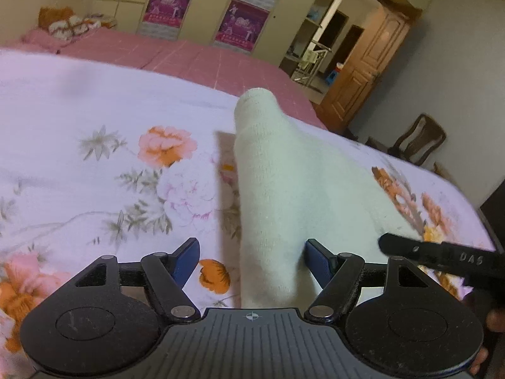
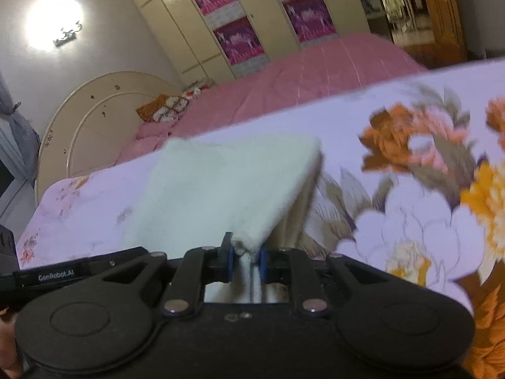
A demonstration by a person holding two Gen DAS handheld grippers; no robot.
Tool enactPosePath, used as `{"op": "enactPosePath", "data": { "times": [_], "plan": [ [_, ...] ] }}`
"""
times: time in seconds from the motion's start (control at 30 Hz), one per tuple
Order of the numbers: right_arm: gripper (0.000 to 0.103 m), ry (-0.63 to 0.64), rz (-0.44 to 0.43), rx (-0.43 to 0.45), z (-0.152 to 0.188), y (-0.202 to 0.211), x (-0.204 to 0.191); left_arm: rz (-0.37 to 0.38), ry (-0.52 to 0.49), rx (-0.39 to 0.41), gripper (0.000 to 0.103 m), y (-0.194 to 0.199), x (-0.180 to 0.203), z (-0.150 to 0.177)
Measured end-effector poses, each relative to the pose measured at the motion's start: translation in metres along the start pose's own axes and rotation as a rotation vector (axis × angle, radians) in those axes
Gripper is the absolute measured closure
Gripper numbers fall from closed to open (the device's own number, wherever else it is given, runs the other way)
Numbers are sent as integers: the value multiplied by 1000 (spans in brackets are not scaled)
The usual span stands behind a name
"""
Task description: Fold small clothes
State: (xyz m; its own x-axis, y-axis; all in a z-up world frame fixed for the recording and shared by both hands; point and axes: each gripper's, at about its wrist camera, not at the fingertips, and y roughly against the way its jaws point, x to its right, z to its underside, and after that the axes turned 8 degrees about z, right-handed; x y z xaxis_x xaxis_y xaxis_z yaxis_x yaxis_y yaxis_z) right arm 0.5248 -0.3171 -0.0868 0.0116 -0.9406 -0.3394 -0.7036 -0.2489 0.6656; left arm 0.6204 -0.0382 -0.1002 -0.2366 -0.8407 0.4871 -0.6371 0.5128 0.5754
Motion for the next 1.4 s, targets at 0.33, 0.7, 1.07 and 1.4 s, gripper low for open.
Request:
{"op": "enactPosePath", "data": {
  "times": [0.33, 0.7, 1.07, 1.4],
  "plan": [
    [67, -131, -12, 96, -30, -11, 22, 5, 70, 97, 30, -21, -24, -46],
    [95, 199, 130, 129, -45, -44, -10, -10, 60, 93, 26, -44, -36, -44],
    [81, 158, 107, 168, -24, 4, -4, -51, -81, 104, 22, -10, -14, -31],
    [84, 389, 187, 140, 9, -4, -46, -105, -143, 88, 22, 2, 2, -17]
  ]
}}
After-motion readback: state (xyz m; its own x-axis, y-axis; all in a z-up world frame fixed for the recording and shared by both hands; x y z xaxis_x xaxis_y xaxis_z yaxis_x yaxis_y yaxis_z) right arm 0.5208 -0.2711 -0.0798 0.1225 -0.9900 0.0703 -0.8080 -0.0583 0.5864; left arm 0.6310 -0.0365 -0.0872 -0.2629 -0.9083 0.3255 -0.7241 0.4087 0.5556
